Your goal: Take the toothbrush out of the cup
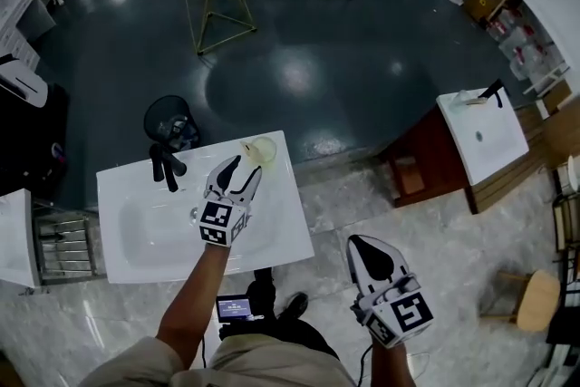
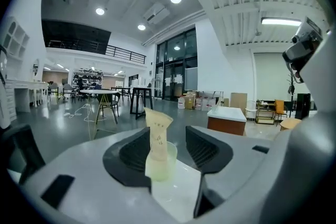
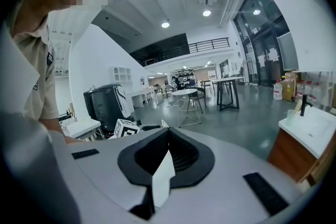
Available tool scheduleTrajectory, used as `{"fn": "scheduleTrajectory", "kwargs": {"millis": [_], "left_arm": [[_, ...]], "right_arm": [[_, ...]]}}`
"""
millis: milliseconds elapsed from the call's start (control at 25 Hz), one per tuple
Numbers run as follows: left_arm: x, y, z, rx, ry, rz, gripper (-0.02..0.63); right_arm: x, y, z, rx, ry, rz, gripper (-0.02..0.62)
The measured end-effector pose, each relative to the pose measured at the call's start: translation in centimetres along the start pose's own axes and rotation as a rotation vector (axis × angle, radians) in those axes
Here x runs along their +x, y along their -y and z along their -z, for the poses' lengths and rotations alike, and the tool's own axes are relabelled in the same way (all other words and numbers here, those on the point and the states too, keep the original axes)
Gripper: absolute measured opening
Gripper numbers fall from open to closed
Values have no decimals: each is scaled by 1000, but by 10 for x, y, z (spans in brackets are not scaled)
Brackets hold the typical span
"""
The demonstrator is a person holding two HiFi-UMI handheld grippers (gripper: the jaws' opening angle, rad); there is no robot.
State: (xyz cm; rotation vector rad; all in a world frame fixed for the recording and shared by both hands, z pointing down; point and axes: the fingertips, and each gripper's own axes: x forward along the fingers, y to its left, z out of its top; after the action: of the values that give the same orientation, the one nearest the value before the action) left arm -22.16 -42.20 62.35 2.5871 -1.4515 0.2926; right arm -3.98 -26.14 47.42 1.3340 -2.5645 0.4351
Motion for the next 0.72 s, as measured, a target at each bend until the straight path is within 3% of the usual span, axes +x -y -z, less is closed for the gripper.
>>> {"fn": "scheduleTrajectory", "kwargs": {"millis": [280, 560, 720], "left_arm": [[41, -16, 27, -17, -29, -3, 204], [59, -19, 27, 9, -20, -19, 202], [60, -28, 22, 7, -6, -52, 164]], "right_arm": [[26, 16, 28, 44, -46, 20, 3], [37, 29, 35, 71, -59, 44, 3], [38, 34, 33, 69, -58, 53, 3]]}}
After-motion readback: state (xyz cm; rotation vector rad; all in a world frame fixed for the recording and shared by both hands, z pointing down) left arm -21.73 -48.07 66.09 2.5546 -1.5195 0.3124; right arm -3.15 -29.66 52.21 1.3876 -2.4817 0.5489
